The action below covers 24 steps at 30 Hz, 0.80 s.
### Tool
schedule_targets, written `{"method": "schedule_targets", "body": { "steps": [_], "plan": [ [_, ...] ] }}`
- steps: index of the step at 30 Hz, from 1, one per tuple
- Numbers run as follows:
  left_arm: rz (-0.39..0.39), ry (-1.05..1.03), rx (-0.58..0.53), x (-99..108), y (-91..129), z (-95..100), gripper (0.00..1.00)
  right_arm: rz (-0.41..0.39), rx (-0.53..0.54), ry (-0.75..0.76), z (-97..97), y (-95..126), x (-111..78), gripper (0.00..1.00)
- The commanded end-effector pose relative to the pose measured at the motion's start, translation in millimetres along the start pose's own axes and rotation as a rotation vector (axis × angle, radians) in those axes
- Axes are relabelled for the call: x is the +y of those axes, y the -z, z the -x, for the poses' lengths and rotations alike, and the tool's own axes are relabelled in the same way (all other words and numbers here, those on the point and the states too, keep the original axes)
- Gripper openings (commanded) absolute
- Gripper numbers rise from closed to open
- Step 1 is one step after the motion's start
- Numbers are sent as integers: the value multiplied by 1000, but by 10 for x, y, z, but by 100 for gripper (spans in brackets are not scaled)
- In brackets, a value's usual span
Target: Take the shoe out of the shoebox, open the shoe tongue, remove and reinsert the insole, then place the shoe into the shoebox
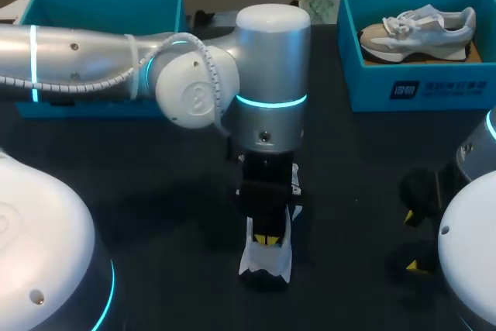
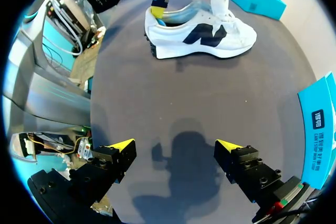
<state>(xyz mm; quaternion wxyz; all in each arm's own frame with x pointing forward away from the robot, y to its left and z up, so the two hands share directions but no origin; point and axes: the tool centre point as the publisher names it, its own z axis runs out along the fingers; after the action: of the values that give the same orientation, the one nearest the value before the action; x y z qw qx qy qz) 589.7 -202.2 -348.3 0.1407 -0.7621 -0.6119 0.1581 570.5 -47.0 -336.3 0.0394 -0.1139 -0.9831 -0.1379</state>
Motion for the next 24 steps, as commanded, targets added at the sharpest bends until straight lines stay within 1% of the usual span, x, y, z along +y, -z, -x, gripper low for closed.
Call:
{"method": "schedule_targets", "body": {
  "steps": [1,7,16,19,24],
  "plan": [
    [-10,-1,-2,72,-176,28,0,3,-3,1,-20,14,-9,100],
    [-19,-36,-32,110,-300,33,0,3,-3,1,-20,14,-9,100],
    [-10,-38,-2,206,-572,37,0,3,-3,1,-20,14,-9,100],
    [17,-33,7,243,-636,41,0,3,-3,1,-20,14,-9,100],
    [113,-22,19,328,-647,33,0,3,-3,1,-20,14,-9,100]
  ]
}}
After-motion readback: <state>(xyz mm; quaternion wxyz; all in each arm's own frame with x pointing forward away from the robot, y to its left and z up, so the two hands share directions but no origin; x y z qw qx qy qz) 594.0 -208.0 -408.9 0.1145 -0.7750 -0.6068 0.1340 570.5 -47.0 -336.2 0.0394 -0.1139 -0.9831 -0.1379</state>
